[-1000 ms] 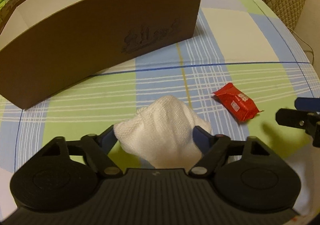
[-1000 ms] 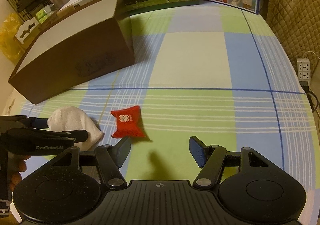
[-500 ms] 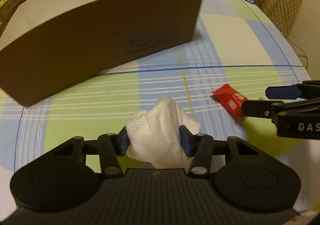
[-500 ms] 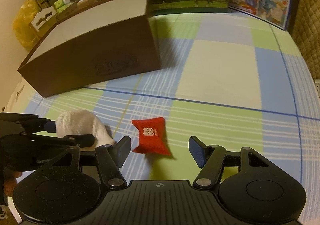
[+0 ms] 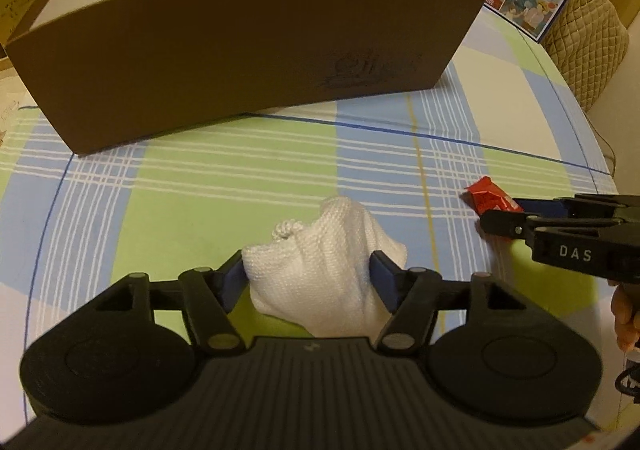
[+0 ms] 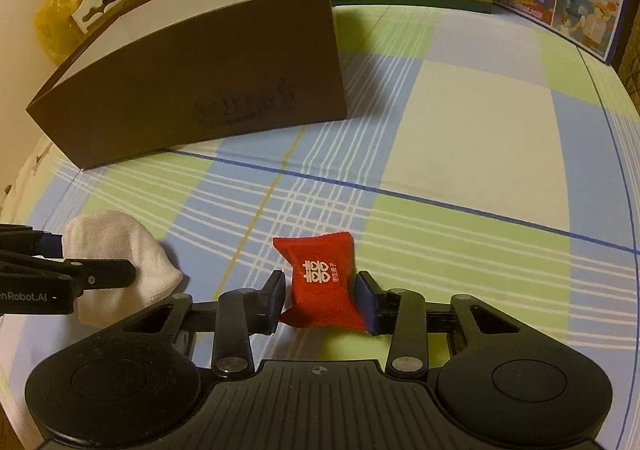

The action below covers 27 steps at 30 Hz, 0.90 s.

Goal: Organize objects
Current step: 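Grasp the white cloth with the left tool while the right tool grasps the red packet, then carry the white cloth and red packet over the brown box with both tools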

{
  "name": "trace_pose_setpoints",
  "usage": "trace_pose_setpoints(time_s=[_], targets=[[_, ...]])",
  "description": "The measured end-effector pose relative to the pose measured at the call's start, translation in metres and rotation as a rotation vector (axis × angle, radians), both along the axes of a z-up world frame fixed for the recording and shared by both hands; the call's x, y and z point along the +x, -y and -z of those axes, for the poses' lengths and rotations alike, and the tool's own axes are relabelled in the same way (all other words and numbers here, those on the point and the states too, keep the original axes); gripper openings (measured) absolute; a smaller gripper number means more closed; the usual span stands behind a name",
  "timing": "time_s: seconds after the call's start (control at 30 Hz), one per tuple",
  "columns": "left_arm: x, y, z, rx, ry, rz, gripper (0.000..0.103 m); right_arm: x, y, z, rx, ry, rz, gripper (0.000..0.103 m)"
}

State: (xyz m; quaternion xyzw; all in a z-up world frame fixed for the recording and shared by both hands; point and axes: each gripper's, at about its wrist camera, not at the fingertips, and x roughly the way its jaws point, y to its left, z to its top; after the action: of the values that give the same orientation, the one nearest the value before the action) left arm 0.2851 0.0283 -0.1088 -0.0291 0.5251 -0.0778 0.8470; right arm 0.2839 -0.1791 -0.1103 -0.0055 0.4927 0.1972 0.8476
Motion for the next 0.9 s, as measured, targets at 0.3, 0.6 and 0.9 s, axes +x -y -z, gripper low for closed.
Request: trace_pose_setpoints(time_s=[0.3, 0.6, 0.9], targets=[[0.005, 0.01, 0.002, 0.017, 0.009, 0.012, 0.047, -0.001, 0.0, 0.0, -0.006, 0.002, -0.006, 0.03], [0.005, 0.015, 0.0, 0.024, 0.018, 0.025, 0.045, -0.003, 0.0, -0.001, -0.017, 0.009, -0.022, 0.025], [0.004, 0.015, -0.005, 0.031, 0.016, 0.023, 0.045, -0.004, -0.001, -0.005, -0.011, 0.021, -0.025, 0.023]])
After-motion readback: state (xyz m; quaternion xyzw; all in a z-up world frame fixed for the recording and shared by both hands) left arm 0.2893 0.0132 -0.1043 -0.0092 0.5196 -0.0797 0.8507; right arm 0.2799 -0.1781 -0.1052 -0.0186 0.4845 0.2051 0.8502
